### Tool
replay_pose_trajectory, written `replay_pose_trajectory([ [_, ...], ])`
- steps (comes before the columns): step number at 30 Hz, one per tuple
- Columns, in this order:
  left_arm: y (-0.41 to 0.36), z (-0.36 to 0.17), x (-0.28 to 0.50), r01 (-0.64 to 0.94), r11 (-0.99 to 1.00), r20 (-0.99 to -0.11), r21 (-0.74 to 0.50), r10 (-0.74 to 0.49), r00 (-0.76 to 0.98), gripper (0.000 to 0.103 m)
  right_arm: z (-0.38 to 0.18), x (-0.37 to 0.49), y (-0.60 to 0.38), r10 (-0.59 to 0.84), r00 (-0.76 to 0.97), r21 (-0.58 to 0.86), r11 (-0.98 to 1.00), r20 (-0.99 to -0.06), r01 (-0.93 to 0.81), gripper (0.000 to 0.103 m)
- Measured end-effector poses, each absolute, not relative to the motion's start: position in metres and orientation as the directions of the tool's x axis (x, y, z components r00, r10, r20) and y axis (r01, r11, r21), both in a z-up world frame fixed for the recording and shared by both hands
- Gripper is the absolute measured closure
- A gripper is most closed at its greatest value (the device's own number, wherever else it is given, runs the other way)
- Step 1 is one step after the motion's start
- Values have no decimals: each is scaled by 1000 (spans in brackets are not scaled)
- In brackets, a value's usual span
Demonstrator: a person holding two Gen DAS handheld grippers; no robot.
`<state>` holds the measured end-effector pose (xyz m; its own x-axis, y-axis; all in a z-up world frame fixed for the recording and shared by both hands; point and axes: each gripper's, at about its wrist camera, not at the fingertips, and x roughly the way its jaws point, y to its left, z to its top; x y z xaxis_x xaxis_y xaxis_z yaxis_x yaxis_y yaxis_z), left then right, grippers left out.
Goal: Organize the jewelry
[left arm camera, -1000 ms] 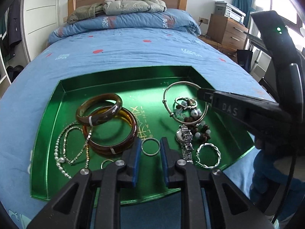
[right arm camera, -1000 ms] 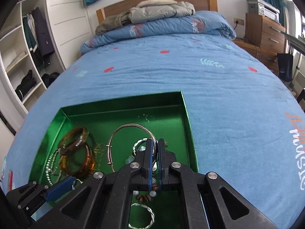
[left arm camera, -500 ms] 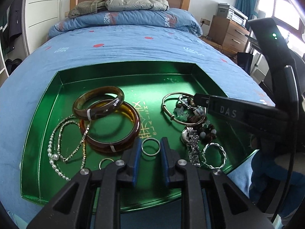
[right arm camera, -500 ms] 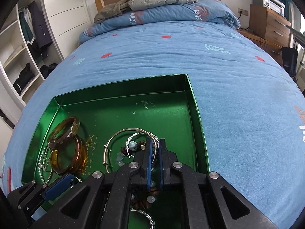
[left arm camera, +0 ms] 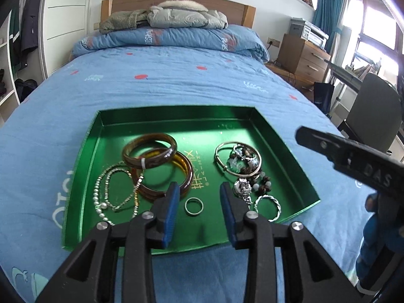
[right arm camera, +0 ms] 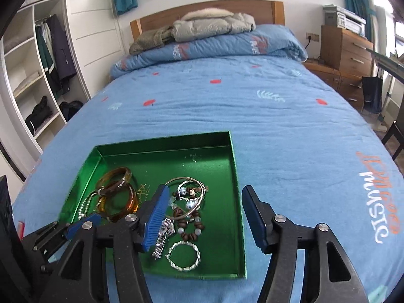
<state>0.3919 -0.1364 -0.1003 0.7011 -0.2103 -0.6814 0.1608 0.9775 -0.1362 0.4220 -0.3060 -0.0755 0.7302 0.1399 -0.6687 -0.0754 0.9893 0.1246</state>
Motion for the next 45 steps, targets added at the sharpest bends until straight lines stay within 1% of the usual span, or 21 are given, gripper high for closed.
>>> replay_pose_trajectory([
  [4, -127, -84, 372, 149, 981, -656, -124, -194, 729, 69, -62, 389, -305, 119, 758, 104, 992, -641, -69, 39],
  [6, -120, -77, 360, 144, 982, -641, -125, -191, 743, 66, -57, 375, -302, 115, 766, 94, 993, -632, -71, 37],
  [12, -98, -62, 323, 133, 987, -615, -93, -162, 772, 66, -51, 327, -287, 101, 786, 58, 995, -610, -83, 32],
  [19, -71, -52, 278, 116, 992, -590, -39, -117, 799, 64, -47, 272, -269, 69, 787, 30, 997, -612, -64, 31],
  [24, -51, -49, 252, 96, 995, -575, 0, -79, 815, 63, -51, 245, -260, 37, 786, 16, 999, -617, -34, 24],
  [27, -34, -50, 240, 74, 997, -567, -14, -69, 821, 63, -57, 232, -257, 11, 783, 5, 1000, -622, -10, 22],
  [30, -25, -54, 233, 41, 999, -552, 10, -28, 833, 63, -65, 223, -252, -4, 775, -6, 1000, -631, 0, 19],
  [35, -12, -67, 222, 1, 1000, -533, 15, 7, 846, 63, -77, 211, -237, -25, 765, -45, 999, -643, -5, 16],
  [45, 4, -91, 220, 30, 999, -534, -13, -32, 845, 62, -93, 208, -220, -54, 761, -48, 998, -647, 30, 15],
])
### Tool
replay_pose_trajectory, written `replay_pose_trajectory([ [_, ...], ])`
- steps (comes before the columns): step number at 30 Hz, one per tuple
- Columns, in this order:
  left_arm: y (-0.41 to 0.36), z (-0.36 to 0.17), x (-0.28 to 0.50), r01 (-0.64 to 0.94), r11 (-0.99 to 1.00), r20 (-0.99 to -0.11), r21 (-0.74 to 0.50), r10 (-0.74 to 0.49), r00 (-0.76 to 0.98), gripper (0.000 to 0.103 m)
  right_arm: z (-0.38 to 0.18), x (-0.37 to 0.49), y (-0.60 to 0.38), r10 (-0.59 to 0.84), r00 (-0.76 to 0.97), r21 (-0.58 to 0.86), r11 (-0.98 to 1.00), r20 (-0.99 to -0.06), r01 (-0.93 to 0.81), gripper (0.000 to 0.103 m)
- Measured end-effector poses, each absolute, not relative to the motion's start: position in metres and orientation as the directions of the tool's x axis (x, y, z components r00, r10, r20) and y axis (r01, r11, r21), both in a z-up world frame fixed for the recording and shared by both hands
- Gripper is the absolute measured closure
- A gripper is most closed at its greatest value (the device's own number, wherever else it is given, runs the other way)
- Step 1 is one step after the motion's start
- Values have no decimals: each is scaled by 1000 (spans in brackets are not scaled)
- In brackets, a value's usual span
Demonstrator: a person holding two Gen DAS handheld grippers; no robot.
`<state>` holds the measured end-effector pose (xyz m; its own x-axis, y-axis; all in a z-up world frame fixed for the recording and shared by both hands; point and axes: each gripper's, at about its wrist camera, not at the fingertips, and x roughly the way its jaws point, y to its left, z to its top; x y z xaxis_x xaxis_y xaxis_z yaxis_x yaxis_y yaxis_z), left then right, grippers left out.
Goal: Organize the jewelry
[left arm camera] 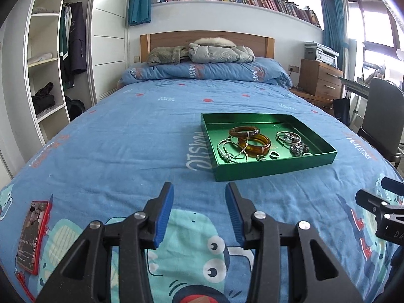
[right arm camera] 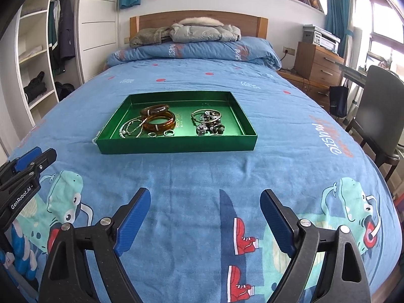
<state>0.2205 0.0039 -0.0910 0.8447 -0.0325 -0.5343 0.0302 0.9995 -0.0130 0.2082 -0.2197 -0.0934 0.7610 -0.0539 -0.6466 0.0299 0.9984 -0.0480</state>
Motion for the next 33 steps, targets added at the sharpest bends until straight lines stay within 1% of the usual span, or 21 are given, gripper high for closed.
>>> replay_pose_trajectory([
  [4, 9, -91, 220, 20, 999, -536, -42, -39, 843, 62, -97, 208, -219, -60, 760, -50, 998, -647, 37, 15],
  [8, 10, -91, 218, 21, 999, -529, -42, -40, 848, 62, -100, 207, -220, -72, 758, -52, 997, -648, 50, 15],
  [11, 9, -89, 215, 25, 998, -519, -51, -48, 854, 42, -101, 206, -222, -78, 759, -54, 997, -646, 57, 15],
  [15, 8, -86, 212, 34, 999, -510, -35, -47, 859, 41, -101, 205, -222, -83, 762, -59, 997, -642, 59, 15],
  [22, 5, -88, 213, 50, 998, -540, -48, -68, 839, 41, -98, 200, -225, -86, 775, -64, 996, -626, 59, 15],
  [27, 1, -89, 212, 52, 997, -549, -50, -71, 833, 40, -96, 196, -230, -99, 787, -83, 995, -609, 61, 8],
  [33, -7, -90, 212, 60, 997, -558, -39, -72, 827, 39, -98, 193, -240, -101, 792, -76, 995, -602, 69, 3],
])
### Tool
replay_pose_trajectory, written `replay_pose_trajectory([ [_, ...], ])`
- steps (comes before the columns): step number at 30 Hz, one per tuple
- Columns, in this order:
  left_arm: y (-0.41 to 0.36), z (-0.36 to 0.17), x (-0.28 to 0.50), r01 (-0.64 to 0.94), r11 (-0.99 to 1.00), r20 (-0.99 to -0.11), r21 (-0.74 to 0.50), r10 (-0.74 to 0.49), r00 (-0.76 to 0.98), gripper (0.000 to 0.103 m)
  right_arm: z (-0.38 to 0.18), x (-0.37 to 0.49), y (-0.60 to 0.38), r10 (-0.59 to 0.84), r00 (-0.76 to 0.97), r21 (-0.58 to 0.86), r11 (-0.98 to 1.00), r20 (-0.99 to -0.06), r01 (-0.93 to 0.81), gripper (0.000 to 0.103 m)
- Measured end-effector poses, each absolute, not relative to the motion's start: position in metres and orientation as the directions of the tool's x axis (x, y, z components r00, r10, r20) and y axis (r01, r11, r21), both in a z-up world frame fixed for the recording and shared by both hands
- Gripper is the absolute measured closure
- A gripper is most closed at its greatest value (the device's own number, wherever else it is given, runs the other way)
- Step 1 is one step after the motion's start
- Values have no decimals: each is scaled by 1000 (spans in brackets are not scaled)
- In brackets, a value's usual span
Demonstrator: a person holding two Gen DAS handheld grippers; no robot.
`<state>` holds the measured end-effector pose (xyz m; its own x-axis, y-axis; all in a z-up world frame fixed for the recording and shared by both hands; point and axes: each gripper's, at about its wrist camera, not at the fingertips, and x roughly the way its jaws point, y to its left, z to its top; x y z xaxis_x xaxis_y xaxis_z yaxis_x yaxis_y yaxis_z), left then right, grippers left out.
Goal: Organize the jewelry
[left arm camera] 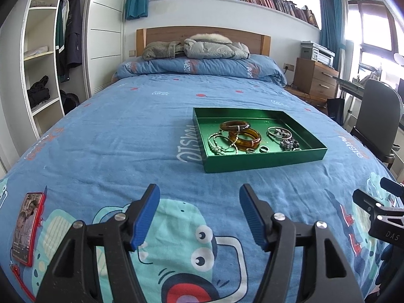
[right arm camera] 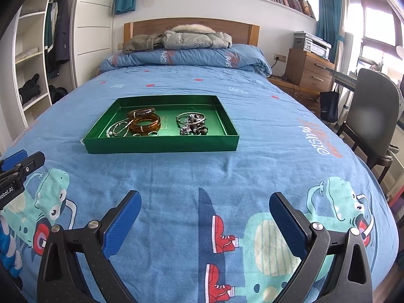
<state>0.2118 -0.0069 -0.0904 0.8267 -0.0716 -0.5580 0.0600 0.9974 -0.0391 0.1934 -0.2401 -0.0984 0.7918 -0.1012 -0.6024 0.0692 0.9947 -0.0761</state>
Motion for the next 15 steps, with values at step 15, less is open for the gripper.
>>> replay_pose_trajectory([
  [15, -19, -97, 214, 79, 996, -593, -49, -93, 800, 39, -104, 193, -260, -116, 791, -79, 993, -600, 85, 2],
])
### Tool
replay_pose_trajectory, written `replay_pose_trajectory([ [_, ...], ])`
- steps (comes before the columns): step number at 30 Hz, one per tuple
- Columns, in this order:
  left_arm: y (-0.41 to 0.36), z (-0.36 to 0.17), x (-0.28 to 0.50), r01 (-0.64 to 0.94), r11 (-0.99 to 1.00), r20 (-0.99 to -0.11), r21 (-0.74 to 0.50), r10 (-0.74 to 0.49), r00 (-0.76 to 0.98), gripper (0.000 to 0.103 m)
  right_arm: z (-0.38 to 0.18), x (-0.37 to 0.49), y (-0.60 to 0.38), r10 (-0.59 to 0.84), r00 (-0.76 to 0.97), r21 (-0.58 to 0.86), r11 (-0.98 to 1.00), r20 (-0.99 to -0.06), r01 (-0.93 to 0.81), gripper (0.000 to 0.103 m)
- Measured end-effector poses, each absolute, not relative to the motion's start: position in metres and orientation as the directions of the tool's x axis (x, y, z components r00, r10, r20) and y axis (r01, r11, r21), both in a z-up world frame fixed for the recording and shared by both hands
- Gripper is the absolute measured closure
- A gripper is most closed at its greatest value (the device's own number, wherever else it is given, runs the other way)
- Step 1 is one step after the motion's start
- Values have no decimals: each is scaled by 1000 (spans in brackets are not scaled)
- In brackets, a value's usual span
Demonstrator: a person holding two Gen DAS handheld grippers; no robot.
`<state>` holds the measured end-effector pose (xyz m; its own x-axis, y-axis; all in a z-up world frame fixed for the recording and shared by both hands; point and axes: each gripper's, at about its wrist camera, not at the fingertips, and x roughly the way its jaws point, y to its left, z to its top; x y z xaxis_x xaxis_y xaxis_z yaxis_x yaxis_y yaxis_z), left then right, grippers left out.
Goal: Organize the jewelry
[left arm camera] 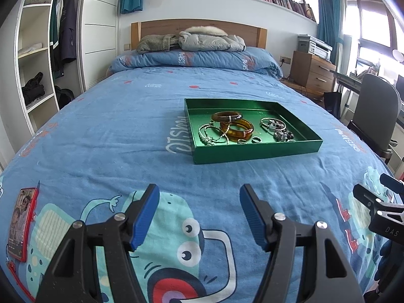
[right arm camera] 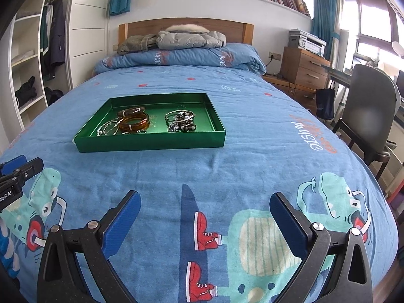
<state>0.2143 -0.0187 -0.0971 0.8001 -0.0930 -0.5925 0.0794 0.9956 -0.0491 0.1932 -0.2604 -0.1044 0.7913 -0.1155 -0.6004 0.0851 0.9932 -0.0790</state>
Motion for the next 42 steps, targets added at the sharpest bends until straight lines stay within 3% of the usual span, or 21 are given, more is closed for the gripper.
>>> replay_pose_trajectory([
  [42, -32, -86, 205, 77, 996, -569, -40, -86, 818, 39, -89, 187, -273, -133, 812, -97, 991, -568, 94, 2],
])
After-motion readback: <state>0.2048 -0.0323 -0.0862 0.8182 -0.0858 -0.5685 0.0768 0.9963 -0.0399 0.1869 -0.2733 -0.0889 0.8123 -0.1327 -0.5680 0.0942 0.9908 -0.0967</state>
